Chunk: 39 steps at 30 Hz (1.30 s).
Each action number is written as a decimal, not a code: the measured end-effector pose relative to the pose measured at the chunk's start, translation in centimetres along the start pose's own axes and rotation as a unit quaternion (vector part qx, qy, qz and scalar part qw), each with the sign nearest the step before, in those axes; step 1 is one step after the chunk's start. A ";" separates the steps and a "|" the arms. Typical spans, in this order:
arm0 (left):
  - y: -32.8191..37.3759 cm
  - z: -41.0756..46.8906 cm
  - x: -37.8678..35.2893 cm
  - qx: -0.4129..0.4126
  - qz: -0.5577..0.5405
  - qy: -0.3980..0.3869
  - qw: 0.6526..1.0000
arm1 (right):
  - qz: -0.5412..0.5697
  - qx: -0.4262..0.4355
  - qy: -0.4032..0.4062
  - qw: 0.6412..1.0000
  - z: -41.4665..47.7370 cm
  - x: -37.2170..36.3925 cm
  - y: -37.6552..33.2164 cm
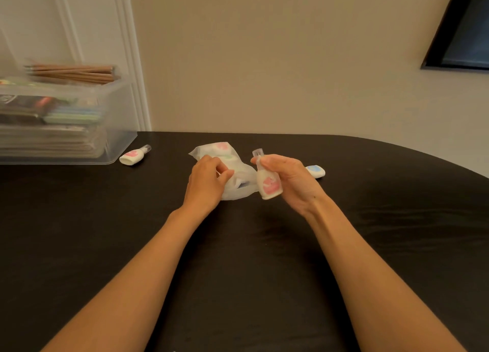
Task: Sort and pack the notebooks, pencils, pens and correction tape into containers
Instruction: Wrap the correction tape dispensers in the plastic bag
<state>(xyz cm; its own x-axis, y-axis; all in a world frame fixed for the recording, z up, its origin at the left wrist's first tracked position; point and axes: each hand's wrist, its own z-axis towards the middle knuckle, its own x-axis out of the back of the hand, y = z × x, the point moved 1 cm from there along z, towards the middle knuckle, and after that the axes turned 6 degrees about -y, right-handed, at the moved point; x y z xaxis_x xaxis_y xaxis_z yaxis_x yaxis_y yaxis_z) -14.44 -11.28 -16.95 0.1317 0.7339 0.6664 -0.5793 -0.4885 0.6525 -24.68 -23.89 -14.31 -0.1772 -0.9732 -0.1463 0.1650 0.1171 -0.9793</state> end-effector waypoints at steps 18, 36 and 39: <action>0.2 -0.1 0.5 0.085 -0.060 -0.098 0.990 | 0.007 -0.118 0.179 0.977 0.9 -0.6 1.7; 0.7 -0.9 1.4 -0.004 0.088 0.030 0.996 | -0.327 -0.075 0.132 0.933 1.3 -0.9 2.2; 1.4 -1.1 1.5 -0.049 0.072 0.044 0.995 | -0.380 -0.020 0.126 0.916 1.3 -1.5 2.3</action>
<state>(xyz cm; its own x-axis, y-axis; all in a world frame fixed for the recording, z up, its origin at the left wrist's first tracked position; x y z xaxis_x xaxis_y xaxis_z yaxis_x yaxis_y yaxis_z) -15.89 -10.34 -15.41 -0.0258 0.7004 0.7133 -0.6639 -0.5455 0.5116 -22.82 -22.41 -16.14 -0.4461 -0.7004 0.5573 -0.1336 -0.5635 -0.8152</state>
